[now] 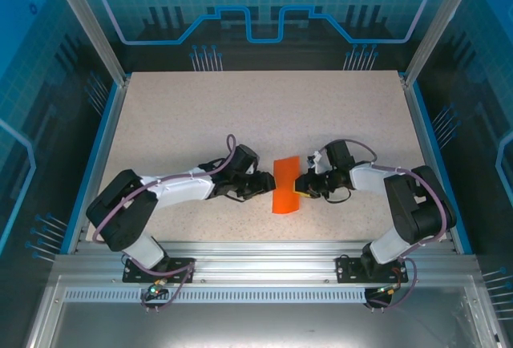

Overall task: Fold a paper plane with a square sheet of paper (pick it up from the middle)
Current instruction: Pick up the paper from the center of the table.

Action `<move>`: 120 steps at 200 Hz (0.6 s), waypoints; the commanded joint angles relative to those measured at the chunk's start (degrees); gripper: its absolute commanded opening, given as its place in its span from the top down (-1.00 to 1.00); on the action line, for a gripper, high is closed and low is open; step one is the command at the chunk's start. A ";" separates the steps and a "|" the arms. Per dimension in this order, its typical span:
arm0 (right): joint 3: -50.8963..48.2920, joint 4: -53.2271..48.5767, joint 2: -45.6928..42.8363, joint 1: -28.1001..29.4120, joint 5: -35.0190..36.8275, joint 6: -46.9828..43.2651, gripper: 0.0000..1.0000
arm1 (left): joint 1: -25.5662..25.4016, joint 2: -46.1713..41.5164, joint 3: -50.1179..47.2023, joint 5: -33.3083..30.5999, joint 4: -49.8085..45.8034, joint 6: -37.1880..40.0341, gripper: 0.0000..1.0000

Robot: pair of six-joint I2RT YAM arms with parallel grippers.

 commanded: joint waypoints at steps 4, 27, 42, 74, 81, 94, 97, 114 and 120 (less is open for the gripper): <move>4.03 -0.01 -0.92 2.29 -2.32 1.14 0.69 | 1.42 -5.16 -1.81 -3.58 -4.25 -0.73 -0.04; 6.61 0.18 -0.58 3.85 -2.14 2.26 0.69 | 2.55 -9.28 -3.01 -7.09 -7.35 -1.00 -0.06; 8.26 1.12 0.69 4.72 -2.53 3.11 0.69 | 3.11 -11.72 -3.47 -8.92 -9.28 -0.74 -0.07; 10.39 3.64 4.50 5.99 -2.16 4.92 0.68 | 3.75 -15.05 -4.35 -10.52 -11.27 -0.13 -0.12; 10.44 4.95 5.13 6.25 -2.50 5.29 0.68 | 3.84 -15.33 -4.61 -10.60 -11.20 -0.25 -0.13; 10.30 6.68 5.90 6.49 -3.03 6.63 0.68 | 3.77 -15.40 -4.98 -10.47 -11.02 -0.32 -0.13; 10.32 6.89 6.00 6.57 -3.25 6.94 0.68 | 3.78 -15.35 -4.97 -10.43 -11.02 -0.43 -0.13; 11.03 6.37 4.03 6.95 -3.03 7.06 0.68 | 3.83 -15.27 -5.06 -10.34 -11.19 -0.55 -0.13; 11.68 4.82 3.20 7.08 -2.13 6.20 0.68 | 3.77 -15.35 -5.17 -10.49 -11.10 -0.60 -0.13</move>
